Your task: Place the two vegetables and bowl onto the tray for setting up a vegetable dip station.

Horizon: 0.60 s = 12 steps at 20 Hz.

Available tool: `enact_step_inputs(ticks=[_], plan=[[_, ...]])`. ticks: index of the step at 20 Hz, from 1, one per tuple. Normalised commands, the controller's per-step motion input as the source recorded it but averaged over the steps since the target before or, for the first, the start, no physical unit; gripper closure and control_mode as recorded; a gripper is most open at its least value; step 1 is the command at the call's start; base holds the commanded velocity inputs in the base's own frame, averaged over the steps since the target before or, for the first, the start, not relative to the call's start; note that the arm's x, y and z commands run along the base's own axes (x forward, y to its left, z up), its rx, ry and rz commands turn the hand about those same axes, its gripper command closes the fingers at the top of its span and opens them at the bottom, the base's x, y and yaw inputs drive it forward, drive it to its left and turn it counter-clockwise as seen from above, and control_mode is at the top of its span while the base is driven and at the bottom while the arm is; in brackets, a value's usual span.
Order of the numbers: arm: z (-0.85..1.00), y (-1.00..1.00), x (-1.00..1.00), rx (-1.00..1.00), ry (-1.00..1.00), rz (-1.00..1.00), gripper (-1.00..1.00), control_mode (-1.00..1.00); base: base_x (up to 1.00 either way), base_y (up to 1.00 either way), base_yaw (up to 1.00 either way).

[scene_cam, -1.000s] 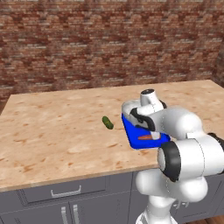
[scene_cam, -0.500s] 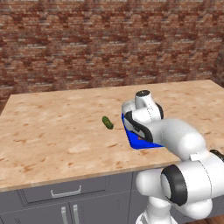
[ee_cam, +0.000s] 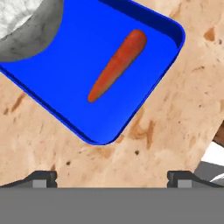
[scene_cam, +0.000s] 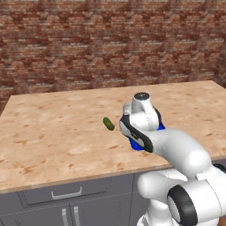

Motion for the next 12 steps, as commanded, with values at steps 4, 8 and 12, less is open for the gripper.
enact_step_inputs(ticks=[4,8,12], plan=[[0.11,0.45,0.16,0.00,-0.02,0.41,-1.00,-1.00,0.00,0.00,0.00],[0.04,0.44,0.30,0.00,-0.02,0.33,-1.00,-1.00,0.00,0.00,0.00],[0.00,0.32,0.43,0.00,-0.05,0.24,-1.00,-1.00,0.00,0.00,0.00]])
